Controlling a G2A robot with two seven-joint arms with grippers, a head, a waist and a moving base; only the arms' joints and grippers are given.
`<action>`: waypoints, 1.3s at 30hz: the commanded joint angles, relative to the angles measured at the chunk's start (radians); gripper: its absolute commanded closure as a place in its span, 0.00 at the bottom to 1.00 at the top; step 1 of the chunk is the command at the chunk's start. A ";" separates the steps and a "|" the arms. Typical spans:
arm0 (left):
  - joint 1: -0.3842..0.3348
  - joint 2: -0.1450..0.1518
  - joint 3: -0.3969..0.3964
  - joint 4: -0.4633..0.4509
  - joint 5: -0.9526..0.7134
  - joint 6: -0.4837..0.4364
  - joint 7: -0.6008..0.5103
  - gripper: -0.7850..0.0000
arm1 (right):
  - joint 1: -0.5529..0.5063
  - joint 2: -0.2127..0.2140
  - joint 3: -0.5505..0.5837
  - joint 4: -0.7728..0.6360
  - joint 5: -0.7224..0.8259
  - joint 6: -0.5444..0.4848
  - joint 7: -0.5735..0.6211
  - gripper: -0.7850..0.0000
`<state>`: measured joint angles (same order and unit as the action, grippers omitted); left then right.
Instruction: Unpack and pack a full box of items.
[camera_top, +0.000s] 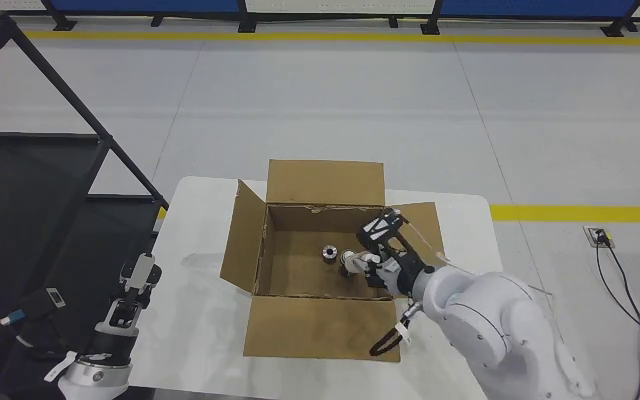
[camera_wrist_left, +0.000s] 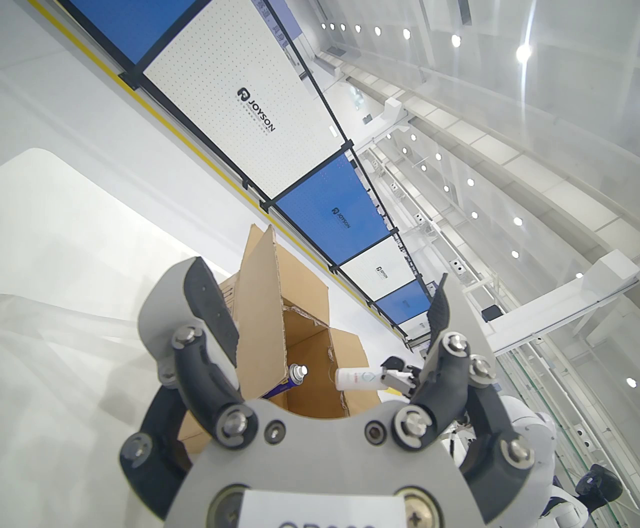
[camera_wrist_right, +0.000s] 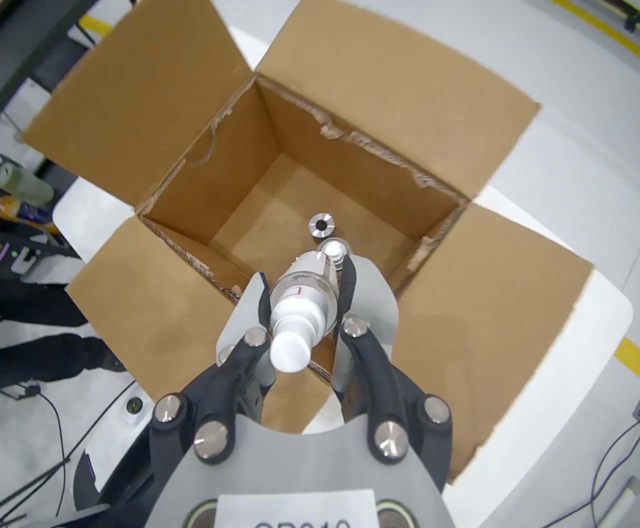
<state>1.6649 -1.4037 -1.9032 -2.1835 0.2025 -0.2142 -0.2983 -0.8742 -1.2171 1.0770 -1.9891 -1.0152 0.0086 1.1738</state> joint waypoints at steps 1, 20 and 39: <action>0.000 0.000 0.000 0.000 0.000 0.000 0.000 0.00 | 0.034 -0.010 -0.069 0.047 -0.011 0.007 0.009 1.00; 0.000 0.000 0.000 0.000 0.000 0.000 0.000 0.00 | 0.285 -0.152 -0.404 0.512 -0.084 0.201 -0.131 1.00; 0.000 0.000 0.000 0.000 0.000 0.000 0.000 0.00 | 0.385 -0.254 -0.463 0.708 -0.052 0.221 -0.104 0.00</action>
<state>1.6649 -1.4037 -1.9032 -2.1835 0.2025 -0.2142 -0.2983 -0.4850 -1.4716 0.6083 -1.2730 -1.0640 0.2336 1.0633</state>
